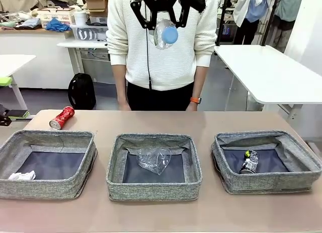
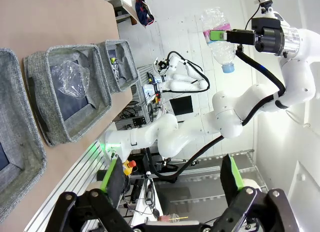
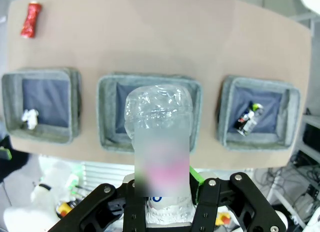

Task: Sort the waste into the appropriate baskets.
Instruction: Place the picked waste into the Fabric basket indicated by the person.

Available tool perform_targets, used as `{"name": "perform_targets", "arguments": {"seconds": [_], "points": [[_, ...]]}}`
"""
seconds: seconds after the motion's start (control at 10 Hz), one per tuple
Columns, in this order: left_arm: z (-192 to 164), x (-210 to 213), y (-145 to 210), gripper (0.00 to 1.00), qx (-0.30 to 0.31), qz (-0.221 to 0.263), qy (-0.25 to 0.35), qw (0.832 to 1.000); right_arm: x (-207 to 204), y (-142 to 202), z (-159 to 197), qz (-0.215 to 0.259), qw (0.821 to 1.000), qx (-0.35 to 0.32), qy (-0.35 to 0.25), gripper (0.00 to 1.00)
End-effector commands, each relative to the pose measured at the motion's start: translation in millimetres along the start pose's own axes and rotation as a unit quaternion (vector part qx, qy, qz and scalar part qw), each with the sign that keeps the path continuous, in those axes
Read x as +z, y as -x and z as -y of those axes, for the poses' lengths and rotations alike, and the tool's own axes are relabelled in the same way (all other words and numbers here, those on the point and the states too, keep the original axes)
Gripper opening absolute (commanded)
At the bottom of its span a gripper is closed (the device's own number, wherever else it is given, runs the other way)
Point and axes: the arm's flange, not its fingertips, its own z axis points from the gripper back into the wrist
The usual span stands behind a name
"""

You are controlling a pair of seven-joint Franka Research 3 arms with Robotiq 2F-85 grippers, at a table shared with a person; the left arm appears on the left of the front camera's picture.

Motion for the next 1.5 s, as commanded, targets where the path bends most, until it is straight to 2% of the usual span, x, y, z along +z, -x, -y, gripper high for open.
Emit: {"name": "perform_targets", "arguments": {"seconds": [0.0,1.4], "points": [[1.8,-1.5,0.2,1.0,-0.008,0.005,0.003,1.0,4.7,-1.0,1.2,-0.004,1.0,0.0,-0.003,0.22],[1.8,-1.5,0.2,1.0,-0.008,0.005,0.003,1.0,4.7,-1.0,1.2,-0.004,1.0,0.0,-0.003,0.22]]}}
